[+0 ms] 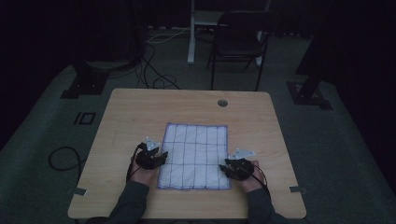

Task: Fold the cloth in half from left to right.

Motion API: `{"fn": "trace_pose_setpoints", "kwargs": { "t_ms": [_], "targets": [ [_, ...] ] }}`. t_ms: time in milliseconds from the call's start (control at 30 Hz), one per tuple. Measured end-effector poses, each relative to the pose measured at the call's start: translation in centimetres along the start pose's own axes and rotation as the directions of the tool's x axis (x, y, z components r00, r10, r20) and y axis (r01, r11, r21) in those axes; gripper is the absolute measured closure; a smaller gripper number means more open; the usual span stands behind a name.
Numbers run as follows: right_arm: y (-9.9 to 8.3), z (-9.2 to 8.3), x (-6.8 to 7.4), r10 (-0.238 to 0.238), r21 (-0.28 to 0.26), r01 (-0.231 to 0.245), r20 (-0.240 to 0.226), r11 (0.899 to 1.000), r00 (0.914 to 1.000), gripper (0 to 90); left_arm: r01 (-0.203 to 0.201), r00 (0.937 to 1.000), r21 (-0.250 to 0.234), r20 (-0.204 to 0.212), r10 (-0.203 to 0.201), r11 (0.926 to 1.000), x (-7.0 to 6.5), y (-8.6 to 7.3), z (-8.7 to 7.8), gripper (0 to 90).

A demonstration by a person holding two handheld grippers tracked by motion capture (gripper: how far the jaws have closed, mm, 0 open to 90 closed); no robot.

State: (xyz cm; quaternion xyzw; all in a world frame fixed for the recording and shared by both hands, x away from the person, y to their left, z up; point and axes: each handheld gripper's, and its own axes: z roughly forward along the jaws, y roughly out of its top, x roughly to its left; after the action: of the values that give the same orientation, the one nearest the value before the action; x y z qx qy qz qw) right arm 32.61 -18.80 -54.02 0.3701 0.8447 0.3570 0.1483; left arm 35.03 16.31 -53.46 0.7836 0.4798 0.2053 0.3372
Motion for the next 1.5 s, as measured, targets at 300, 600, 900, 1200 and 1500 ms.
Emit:
{"fn": "trace_pose_setpoints", "kwargs": {
  "t_ms": [300,600,900,1200,1500],
  "targets": [
    [0.0,0.0,0.1,-0.002,-0.001,0.002,0.002,1.000,1.0000,60.9,0.002,1.0000,0.015,-0.005,-0.002,0.9999,-0.5,0.0,0.7,53.4],
    [0.0,0.0,0.1,-0.003,-0.002,0.003,0.004,1.000,1.0000,60.6,0.017,0.9998,0.009,-0.008,-0.017,0.9998,-0.3,-0.1,0.7,50.9],
    [0.0,0.0,0.1,-0.001,-0.002,0.001,0.003,1.000,1.0000,60.4,0.044,0.9974,0.002,0.058,-0.044,0.9990,-0.2,0.2,1.1,49.1],
    [0.0,0.0,0.1,0.000,-0.003,0.000,0.003,1.000,1.0000,60.3,0.034,0.9983,-0.002,0.048,-0.034,0.9994,-0.8,0.3,1.1,64.1],
    [0.0,-0.6,-0.2,0.025,-0.060,-0.023,0.035,0.998,0.9991,59.1,0.063,0.9952,0.025,0.073,-0.065,0.9977,0.5,0.2,0.8,85.3]
  ]
}}
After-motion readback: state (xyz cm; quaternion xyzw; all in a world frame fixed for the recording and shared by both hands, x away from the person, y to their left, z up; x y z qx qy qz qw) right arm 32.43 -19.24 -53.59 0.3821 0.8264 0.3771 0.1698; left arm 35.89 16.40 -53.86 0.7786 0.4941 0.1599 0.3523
